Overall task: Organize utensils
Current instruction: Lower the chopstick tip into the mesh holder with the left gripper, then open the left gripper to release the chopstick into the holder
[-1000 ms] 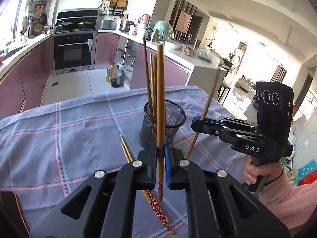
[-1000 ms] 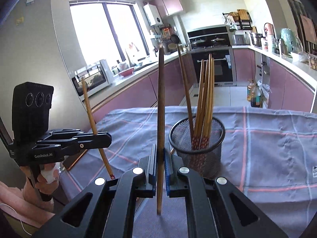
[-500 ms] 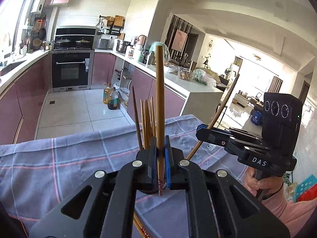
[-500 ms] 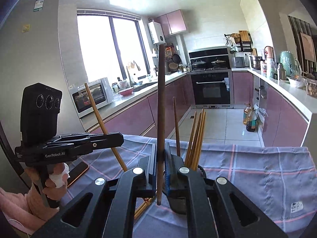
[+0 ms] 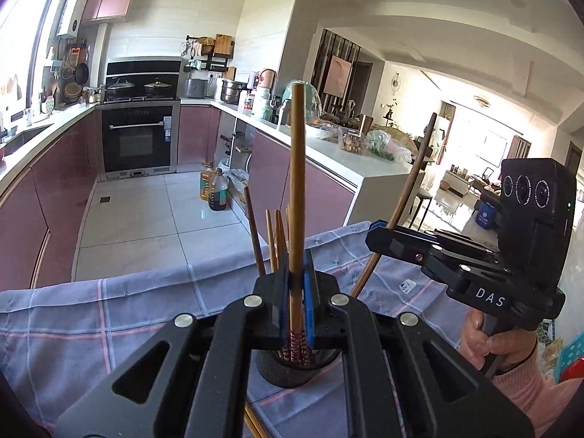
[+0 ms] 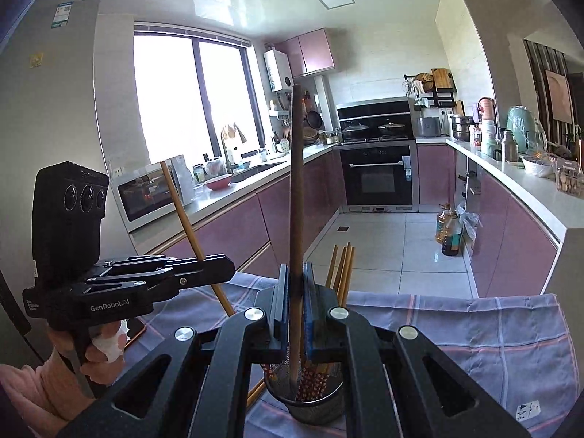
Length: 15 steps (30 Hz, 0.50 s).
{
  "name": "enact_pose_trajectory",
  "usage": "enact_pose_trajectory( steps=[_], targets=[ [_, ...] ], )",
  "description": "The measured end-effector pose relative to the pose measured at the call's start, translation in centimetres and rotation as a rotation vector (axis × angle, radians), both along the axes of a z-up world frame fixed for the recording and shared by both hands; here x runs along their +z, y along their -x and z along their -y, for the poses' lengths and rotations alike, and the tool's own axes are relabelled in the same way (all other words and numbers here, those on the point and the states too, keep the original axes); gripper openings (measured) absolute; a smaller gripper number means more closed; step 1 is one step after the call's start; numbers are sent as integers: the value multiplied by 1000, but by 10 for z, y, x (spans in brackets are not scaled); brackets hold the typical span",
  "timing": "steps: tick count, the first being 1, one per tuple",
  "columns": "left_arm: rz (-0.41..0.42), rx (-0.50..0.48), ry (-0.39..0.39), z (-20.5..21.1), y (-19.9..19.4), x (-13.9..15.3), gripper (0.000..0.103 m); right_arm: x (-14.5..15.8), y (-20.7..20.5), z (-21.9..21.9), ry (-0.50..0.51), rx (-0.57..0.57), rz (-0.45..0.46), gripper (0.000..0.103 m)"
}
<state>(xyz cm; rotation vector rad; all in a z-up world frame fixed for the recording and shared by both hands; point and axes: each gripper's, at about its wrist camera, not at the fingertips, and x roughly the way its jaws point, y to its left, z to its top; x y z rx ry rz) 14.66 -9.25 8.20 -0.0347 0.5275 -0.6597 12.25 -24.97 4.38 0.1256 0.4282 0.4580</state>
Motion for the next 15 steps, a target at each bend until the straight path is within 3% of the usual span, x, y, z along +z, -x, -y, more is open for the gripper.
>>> enact_pose_trajectory(
  steps=[15],
  targets=[
    [-124,-72,-162,24,-16,-44,7,-42,-29,-21,72,57,-207,6]
  ],
)
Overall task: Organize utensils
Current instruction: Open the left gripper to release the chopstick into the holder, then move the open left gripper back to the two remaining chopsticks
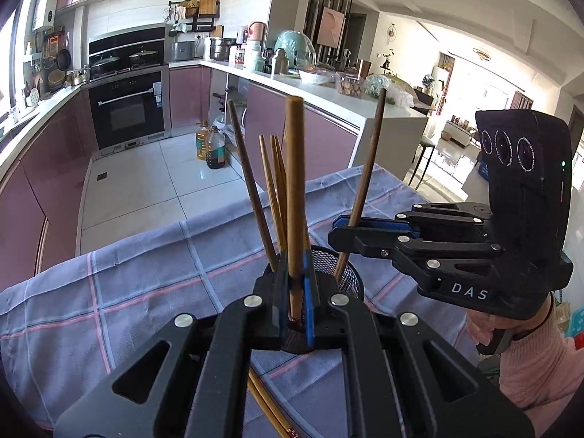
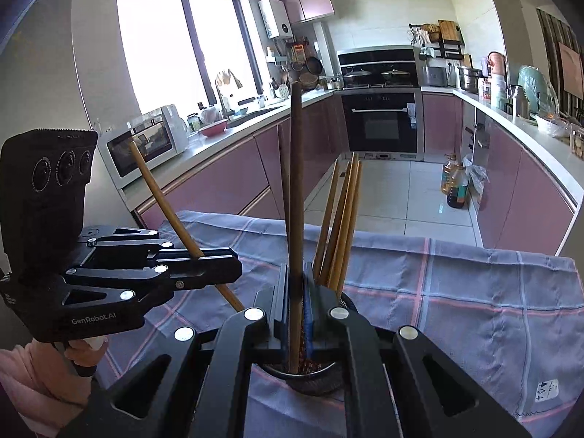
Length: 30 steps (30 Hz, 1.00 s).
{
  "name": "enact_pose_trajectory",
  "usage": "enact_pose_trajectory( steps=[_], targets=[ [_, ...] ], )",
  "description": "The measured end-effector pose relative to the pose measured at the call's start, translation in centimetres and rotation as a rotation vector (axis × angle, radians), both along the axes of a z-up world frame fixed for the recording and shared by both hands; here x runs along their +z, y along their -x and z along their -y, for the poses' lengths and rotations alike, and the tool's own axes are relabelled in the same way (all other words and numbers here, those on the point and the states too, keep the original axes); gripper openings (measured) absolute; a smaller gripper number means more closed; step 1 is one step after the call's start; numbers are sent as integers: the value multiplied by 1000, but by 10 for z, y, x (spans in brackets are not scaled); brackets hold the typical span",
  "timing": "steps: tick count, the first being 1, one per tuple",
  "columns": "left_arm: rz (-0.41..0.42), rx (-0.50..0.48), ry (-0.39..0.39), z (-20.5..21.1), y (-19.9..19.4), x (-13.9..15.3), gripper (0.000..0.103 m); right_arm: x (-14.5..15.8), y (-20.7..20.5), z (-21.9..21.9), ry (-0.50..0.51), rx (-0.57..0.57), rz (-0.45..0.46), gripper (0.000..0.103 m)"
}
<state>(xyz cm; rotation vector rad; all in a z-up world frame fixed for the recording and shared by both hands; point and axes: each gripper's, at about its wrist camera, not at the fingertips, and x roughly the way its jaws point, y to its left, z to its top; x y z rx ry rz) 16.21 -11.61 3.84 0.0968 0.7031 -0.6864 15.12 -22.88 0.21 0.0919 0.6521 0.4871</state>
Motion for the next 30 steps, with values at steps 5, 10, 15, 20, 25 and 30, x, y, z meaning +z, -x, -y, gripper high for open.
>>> enact_pose_trajectory(
  steps=[5,10,15,20,25,30],
  targets=[
    [-67,-12,-5,7,-15,-16,7,-7,-8,-2,12,-17,-28,8],
    [-102,15,-11,10,-31,-30,8,-10,-14,0,5,-40,-37,8],
    [-106,27,13,5,-34,-34,21,-10,-12,5,-15,-52,-27,12],
    [-68,49,36,-9,-22,-31,24,-7,2,4,-32,-42,3,24],
    [-7,91,69,-32,1,-28,32,-1,31,-2,-46,12,52,33],
    [11,126,58,-59,27,-39,39,-8,58,-14,-44,96,56,44]
  ],
)
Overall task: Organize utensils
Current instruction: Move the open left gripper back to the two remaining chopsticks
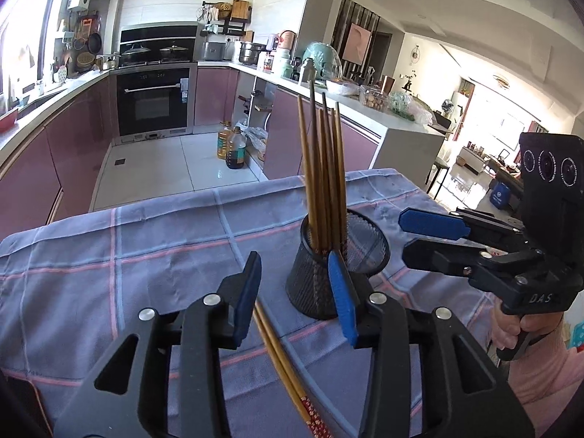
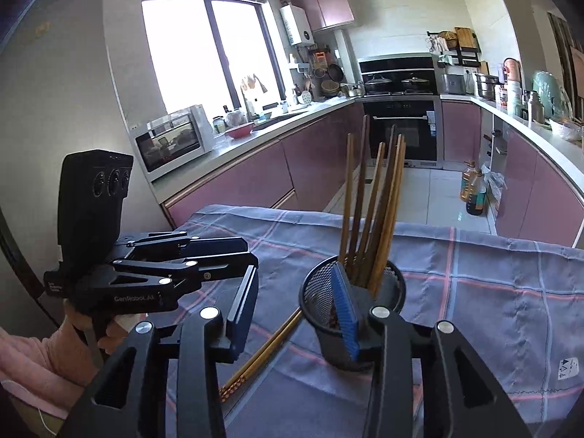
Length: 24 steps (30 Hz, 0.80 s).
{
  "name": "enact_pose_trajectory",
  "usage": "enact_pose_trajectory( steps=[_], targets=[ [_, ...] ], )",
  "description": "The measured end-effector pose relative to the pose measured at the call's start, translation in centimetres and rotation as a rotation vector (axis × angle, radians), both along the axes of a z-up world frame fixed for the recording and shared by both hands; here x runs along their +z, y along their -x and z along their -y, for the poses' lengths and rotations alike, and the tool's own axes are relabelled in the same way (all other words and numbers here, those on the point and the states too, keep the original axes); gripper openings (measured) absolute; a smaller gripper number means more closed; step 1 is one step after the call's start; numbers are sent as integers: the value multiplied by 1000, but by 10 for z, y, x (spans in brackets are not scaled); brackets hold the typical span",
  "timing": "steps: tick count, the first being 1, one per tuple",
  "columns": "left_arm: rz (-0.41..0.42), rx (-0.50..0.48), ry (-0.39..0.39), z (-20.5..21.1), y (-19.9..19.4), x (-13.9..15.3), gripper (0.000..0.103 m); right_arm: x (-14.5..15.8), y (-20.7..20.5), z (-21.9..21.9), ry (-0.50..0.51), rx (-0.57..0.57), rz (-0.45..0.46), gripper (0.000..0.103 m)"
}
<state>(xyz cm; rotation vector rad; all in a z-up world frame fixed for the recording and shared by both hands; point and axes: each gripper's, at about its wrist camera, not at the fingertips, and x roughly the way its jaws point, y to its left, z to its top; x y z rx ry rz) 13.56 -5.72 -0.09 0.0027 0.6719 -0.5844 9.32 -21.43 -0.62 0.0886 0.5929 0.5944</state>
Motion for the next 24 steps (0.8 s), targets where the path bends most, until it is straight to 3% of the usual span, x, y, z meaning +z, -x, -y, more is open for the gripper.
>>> enact_pose_trajectory(
  steps=[4,12,24],
  targets=[
    [-48,8,-61,-10,15,-27,41,-17,7,-7,1,24,-51,44],
    [-179,14,-105,-22,31,-90,41,-67,7,-24,0,35,-193,44],
    [-218,1,-148,-8,42,-114,41,-93,6,-40,12,30,-269,44]
  ],
)
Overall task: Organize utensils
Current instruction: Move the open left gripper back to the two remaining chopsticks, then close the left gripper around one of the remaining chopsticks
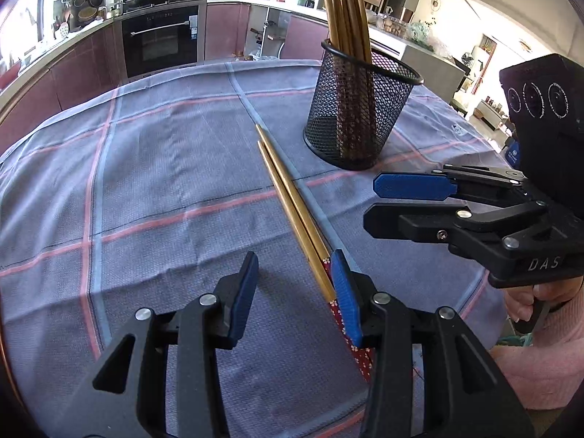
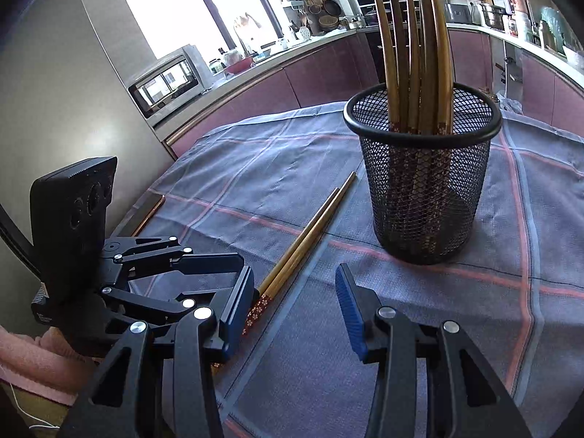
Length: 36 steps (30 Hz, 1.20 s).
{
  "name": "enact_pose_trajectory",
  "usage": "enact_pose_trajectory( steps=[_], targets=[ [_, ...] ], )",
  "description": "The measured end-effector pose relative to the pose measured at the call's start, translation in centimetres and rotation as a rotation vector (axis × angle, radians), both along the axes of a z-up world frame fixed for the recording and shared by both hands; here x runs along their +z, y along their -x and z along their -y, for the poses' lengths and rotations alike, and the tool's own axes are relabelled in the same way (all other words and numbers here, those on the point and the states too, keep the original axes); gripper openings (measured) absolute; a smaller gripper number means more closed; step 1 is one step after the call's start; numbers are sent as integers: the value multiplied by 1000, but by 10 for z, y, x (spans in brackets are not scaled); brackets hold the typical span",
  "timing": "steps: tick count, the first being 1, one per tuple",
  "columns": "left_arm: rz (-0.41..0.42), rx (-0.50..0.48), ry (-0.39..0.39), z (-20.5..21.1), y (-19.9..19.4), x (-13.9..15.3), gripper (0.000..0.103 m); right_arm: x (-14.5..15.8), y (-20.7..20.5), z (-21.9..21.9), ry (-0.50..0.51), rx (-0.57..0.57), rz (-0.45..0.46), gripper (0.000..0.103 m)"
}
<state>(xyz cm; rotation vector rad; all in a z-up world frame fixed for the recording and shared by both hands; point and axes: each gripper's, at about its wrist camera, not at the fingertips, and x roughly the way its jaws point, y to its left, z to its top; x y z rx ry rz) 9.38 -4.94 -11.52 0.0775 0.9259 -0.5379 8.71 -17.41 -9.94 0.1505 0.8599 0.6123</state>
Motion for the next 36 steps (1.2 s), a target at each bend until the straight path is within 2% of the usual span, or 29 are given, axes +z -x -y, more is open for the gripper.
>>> enact_pose_trajectory(
  steps=[11,17,23,26,30,36],
  targets=[
    [31,31,-60,5,3,1,40,-7,-4,-9,22,2,-17,44],
    [32,57,-59,1,3,0,33,-10,-7,-14,42,-7,-18,44],
    [17,75,-26,-7,1,-1,29,-12,-15,-25,86,-20,-8,44],
    [9,84,-12,-11,0,-1,27,-15,-20,-32,98,-26,-13,37],
    [5,86,-5,-14,0,-2,26,-17,-21,-38,131,-29,-1,35],
    [-4,79,0,-13,-2,-2,25,-15,-22,-38,179,-26,-3,24]
  ],
)
